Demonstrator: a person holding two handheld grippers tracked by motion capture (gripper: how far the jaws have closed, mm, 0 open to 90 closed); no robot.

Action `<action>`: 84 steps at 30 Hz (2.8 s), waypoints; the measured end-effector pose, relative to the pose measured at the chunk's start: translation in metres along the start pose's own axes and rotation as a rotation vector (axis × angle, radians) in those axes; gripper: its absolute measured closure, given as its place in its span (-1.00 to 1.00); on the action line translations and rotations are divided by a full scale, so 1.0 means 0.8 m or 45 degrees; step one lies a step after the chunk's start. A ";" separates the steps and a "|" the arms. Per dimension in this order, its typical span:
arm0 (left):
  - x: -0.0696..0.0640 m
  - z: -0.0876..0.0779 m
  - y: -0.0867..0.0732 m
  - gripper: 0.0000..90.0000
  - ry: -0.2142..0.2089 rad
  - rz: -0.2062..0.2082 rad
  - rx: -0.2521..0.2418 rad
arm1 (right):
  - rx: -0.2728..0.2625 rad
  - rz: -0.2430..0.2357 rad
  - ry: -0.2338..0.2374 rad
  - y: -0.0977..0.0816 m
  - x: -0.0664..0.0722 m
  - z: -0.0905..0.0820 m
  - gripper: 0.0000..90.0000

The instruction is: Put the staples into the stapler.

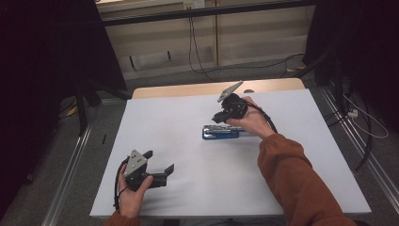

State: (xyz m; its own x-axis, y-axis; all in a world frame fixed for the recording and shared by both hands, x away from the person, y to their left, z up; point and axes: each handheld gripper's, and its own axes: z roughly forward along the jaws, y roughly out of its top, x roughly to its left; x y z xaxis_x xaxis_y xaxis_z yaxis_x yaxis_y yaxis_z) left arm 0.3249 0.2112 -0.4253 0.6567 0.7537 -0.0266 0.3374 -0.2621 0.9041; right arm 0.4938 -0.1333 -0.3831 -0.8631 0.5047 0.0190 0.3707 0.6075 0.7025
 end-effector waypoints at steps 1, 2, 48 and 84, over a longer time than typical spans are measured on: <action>0.000 0.000 0.000 -0.90 -0.001 0.001 -0.002 | 0.000 0.002 -0.005 0.001 -0.001 0.000 0.76; 0.000 0.000 0.000 -0.90 -0.001 0.000 -0.002 | 0.002 -0.004 0.004 0.002 -0.002 0.001 0.76; 0.002 -0.001 0.000 -0.91 0.020 0.003 0.005 | 0.021 -0.181 0.085 0.008 -0.021 0.017 0.76; 0.001 -0.001 -0.001 -0.90 0.009 0.002 0.005 | 0.063 -0.316 0.196 0.001 -0.015 0.042 0.75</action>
State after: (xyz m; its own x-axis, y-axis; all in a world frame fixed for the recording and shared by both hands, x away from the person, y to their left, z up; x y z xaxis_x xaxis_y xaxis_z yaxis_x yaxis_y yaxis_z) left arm 0.3250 0.2125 -0.4254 0.6524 0.7576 -0.0217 0.3387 -0.2658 0.9025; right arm 0.5156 -0.1182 -0.4070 -0.9699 0.2406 -0.0385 0.1552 0.7318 0.6637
